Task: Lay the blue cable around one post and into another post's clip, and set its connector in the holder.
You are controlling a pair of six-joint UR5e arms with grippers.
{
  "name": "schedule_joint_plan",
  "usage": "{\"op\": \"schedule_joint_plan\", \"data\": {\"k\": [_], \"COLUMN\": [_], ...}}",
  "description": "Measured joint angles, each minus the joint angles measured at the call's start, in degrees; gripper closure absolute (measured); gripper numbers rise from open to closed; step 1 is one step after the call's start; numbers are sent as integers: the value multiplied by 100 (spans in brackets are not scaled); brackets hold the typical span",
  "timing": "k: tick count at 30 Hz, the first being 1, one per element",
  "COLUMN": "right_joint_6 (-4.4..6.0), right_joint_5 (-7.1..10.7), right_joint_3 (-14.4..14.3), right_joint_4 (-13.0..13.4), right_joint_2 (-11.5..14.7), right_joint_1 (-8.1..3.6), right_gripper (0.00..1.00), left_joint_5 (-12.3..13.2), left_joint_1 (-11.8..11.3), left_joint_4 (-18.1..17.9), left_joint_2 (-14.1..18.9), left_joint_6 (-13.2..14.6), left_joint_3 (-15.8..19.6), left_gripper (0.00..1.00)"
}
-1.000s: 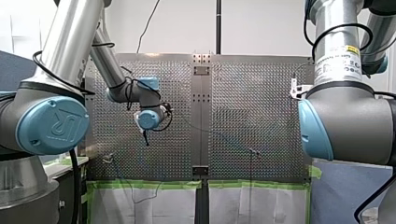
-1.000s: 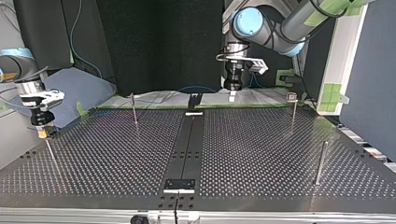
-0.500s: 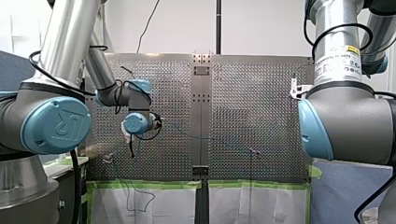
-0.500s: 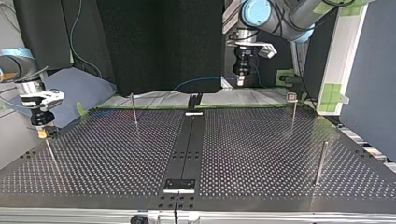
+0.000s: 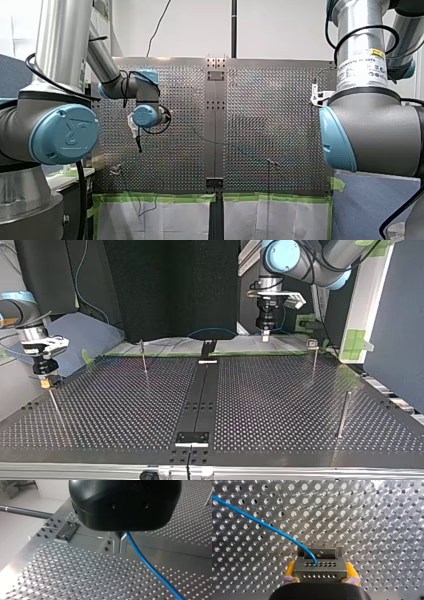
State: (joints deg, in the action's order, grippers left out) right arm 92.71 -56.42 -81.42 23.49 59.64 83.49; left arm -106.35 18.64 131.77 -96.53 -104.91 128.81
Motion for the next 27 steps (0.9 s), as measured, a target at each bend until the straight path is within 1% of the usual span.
{"op": "schedule_joint_plan", "data": {"k": [5, 9, 16, 20, 27], "right_joint_6": [0, 0, 0, 0, 0], "right_joint_5": [0, 0, 0, 0, 0], "right_joint_3": [0, 0, 0, 0, 0], "right_joint_4": [0, 0, 0, -1, 0], "right_joint_2": [0, 0, 0, 0, 0], "right_joint_1": [0, 0, 0, 0, 0], "right_gripper": [100, 100, 100, 100, 100], "left_joint_5": [4, 12, 161, 222, 247], "left_joint_1": [-119, -199, -297, -312, -313], "left_joint_4": [266, 472, 863, 1041, 1358], "left_joint_2": [267, 472, 830, 884, 988], "left_joint_6": [17, 97, 143, 184, 283], "left_joint_3": [-96, -210, -460, -602, -816], "left_gripper": [100, 100, 100, 100, 100]}}
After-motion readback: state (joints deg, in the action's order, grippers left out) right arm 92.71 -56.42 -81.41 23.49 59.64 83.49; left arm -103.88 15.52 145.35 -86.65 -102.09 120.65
